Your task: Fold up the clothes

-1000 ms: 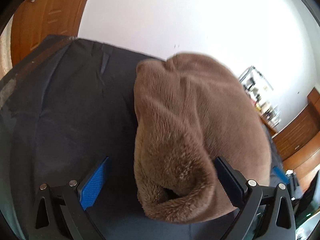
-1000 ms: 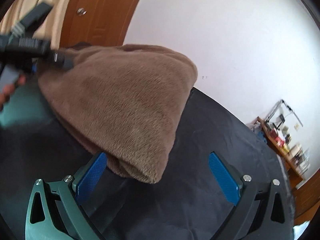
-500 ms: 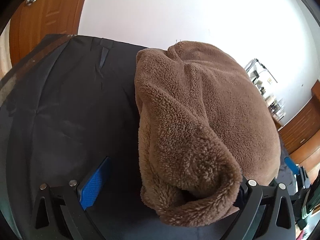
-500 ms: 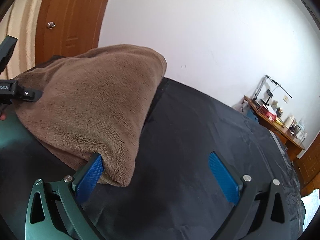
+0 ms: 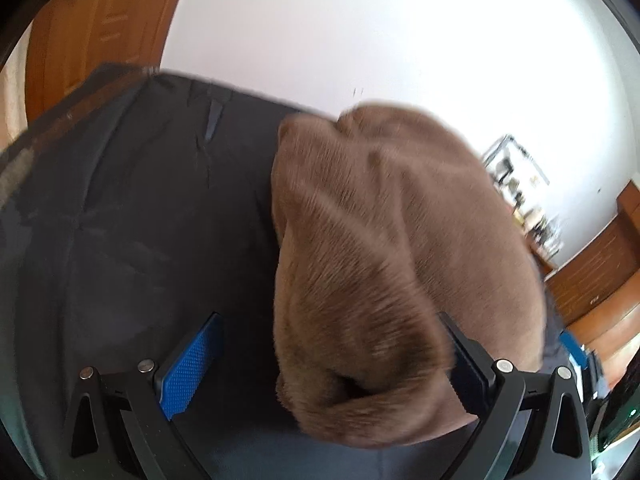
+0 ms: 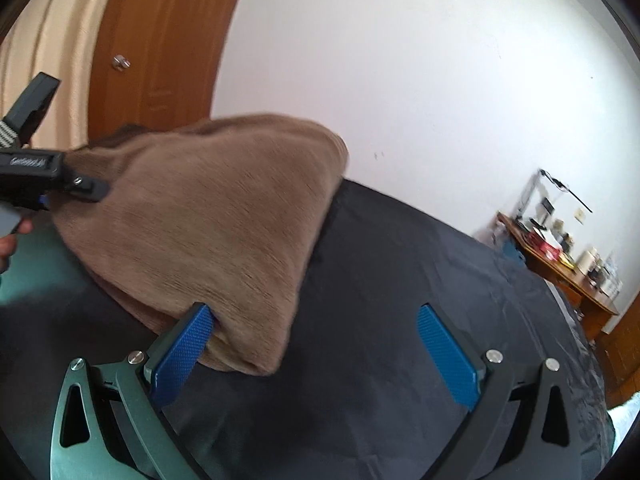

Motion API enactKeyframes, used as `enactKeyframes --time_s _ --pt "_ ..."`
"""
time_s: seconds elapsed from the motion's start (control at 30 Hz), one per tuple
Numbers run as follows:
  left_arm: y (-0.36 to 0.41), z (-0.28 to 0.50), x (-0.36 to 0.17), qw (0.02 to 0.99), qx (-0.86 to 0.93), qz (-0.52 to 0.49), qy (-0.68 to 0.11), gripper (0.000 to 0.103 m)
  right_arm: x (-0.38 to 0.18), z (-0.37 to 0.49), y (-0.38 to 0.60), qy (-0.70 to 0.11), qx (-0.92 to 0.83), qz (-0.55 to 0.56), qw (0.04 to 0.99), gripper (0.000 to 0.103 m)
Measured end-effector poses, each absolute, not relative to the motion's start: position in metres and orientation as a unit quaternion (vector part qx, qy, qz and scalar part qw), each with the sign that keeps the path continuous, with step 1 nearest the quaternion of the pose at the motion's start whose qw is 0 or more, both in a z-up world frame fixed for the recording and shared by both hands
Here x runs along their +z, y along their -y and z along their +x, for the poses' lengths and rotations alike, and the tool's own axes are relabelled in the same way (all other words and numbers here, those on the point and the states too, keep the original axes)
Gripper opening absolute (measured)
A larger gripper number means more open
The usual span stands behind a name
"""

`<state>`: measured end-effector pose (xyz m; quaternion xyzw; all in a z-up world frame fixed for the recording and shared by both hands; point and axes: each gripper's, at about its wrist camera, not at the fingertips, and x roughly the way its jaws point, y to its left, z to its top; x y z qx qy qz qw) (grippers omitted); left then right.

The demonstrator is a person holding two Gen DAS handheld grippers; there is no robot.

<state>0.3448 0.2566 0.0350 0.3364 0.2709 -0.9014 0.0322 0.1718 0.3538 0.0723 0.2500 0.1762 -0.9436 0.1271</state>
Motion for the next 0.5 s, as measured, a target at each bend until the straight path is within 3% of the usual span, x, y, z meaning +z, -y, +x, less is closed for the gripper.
enactKeyframes --time_s 0.2,0.4,0.5 --pt "-0.28 0.352 0.063 0.001 -0.932 0.285 -0.223 0.103 0.074 0.17 -0.358 -0.155 -0.947 0.249 0.133 0.102" --pt "-0.291 0.325 0.037 0.031 -0.914 0.355 -0.194 0.103 0.075 0.167 -0.365 -0.108 -0.947 0.26 0.152 0.102" --pt "-0.283 0.325 0.026 0.02 -0.902 0.371 -0.221 0.103 0.076 0.168 -0.367 -0.103 -0.948 0.26 0.152 0.102"
